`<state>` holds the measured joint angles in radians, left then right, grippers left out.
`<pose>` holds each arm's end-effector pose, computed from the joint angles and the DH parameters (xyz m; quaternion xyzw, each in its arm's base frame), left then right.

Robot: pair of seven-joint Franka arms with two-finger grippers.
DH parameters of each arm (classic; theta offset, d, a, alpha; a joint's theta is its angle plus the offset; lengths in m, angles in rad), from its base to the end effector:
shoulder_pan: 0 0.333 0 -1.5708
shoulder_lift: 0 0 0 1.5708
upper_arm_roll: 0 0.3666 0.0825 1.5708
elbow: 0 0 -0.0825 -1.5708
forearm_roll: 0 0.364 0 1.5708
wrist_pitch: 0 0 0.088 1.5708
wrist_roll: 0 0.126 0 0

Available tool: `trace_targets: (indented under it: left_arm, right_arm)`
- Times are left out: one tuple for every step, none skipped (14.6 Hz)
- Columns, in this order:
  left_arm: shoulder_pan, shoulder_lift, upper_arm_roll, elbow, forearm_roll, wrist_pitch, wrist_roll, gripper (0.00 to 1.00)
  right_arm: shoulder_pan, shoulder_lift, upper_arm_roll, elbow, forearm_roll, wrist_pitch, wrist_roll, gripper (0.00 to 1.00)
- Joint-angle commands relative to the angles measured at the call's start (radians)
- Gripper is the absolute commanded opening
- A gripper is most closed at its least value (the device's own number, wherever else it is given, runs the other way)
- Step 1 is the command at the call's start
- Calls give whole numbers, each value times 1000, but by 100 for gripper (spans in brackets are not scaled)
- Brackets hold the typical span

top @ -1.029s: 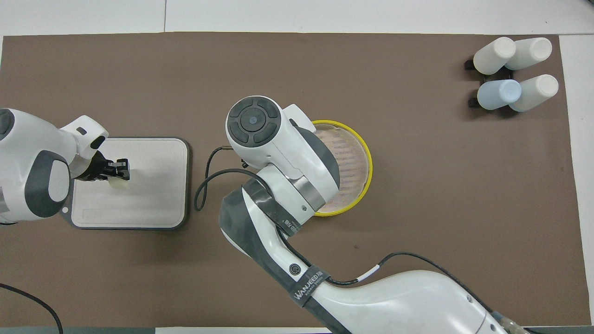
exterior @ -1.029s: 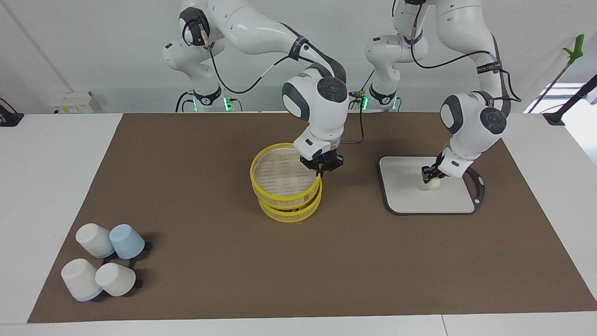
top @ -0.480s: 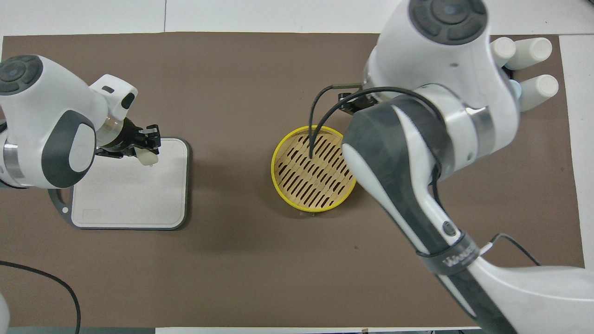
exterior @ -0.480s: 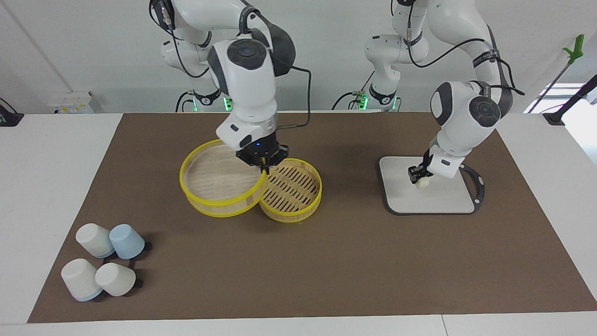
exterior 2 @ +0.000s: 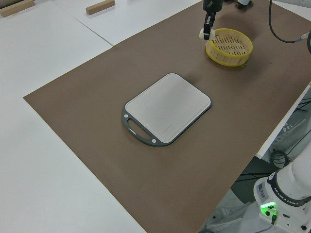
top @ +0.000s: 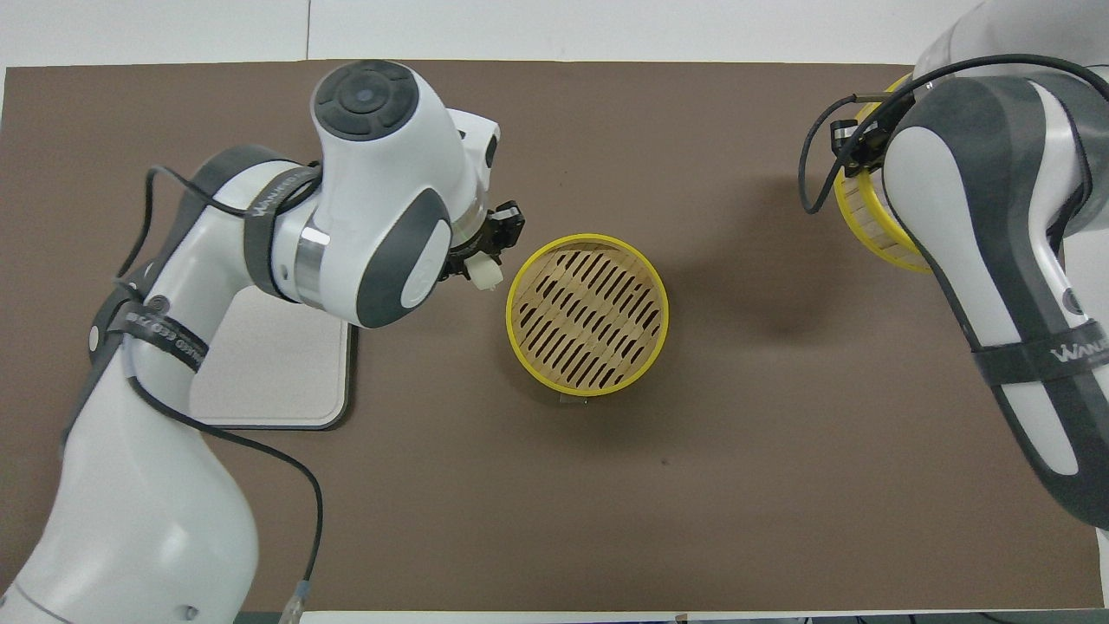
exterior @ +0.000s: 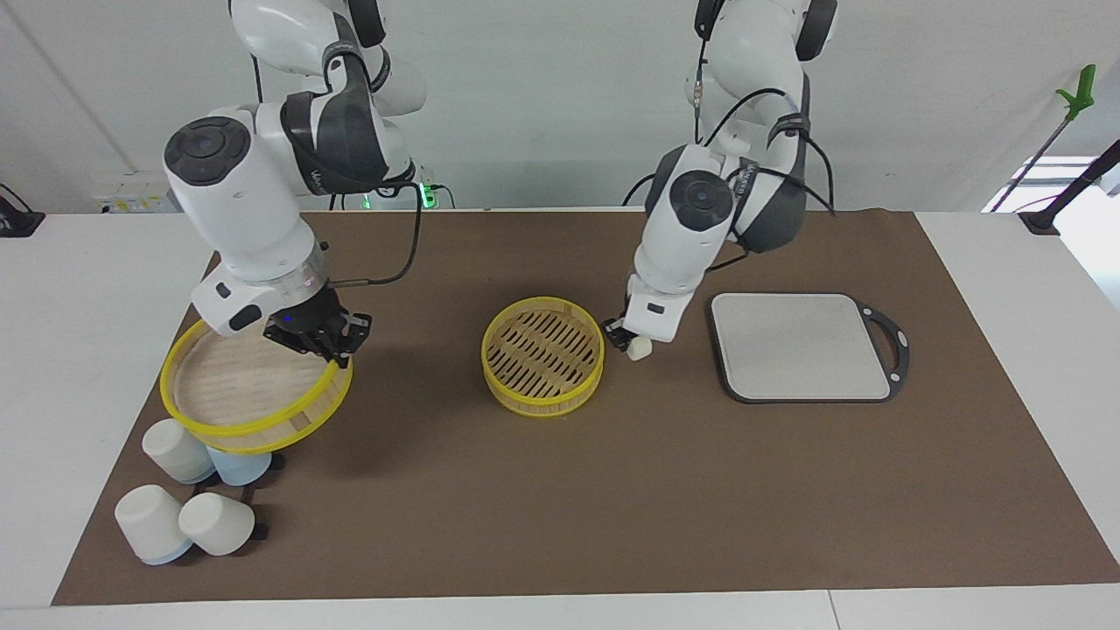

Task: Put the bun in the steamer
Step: 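Carry the bun over the open steamer and lower it with the left gripper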

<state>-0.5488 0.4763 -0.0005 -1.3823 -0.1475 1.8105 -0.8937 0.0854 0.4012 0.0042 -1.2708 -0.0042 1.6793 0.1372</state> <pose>0.5859 -0.3760 0.4677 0.9789 0.1898 -0.0651 0.0377 0.6759 0.0596 0.5582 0.9997 -0.0237 0.0038 0.0008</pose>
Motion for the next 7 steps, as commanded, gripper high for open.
trace_targets:
  left_arm:
    - [-54,61,17,56,-60,51,-45,38]
    - [-81,68,19,25,-60,96,-68,38]
    - [-106,77,19,17,-57,119,-94,38]
    - [-118,103,20,16,-55,128,-102,39]
    - [-122,110,19,12,-55,151,-108,39]
    - [-128,111,19,-13,-53,194,-144,40]
    - [-149,108,20,-36,-52,207,-160,41]
  right_arm:
    - [-30,-22,17,-39,-7,17,-74,0]
    - [-32,-30,17,-56,-5,29,-83,0]
    - [-33,-33,17,-70,-5,46,-87,0]
    - [-44,-42,17,-84,-5,49,-87,0]
    - [-49,-45,17,-94,-5,50,-88,0]
    - [-49,-45,17,-94,-5,46,-88,0]
    - [-49,-45,17,-94,-5,48,-88,0]
